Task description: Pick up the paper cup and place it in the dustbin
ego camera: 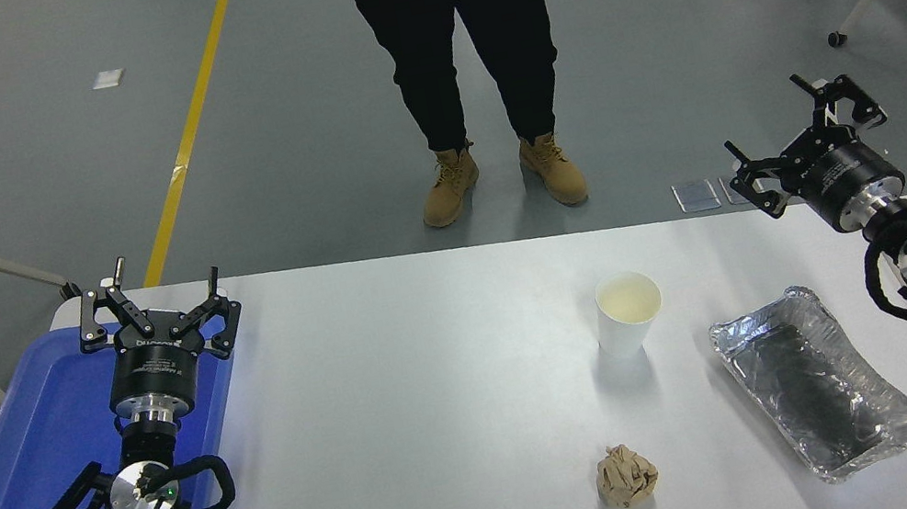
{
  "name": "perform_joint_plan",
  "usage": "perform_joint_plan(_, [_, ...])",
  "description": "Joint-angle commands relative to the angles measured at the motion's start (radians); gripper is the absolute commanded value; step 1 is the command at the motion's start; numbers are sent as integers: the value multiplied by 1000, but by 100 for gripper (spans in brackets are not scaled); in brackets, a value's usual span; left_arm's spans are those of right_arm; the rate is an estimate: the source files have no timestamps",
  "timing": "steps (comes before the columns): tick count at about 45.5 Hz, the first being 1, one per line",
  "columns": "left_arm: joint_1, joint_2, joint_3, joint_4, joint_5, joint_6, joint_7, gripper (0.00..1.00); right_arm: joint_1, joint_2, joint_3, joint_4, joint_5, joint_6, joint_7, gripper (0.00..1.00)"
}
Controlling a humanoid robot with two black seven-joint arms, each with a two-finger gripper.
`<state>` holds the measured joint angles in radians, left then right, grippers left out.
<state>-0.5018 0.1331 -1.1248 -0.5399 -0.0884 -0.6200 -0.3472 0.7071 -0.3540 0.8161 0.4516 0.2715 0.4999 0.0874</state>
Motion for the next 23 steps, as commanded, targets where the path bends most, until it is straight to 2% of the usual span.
perform_joint_plan(1, [0,-1,0,0,6,0,1,100,0,1,0,1,0,0,0,100])
perform_joint_plan(23, [-1,2,2,0,1,0,1,100,9,0,-2,10,-6,0,-8,100])
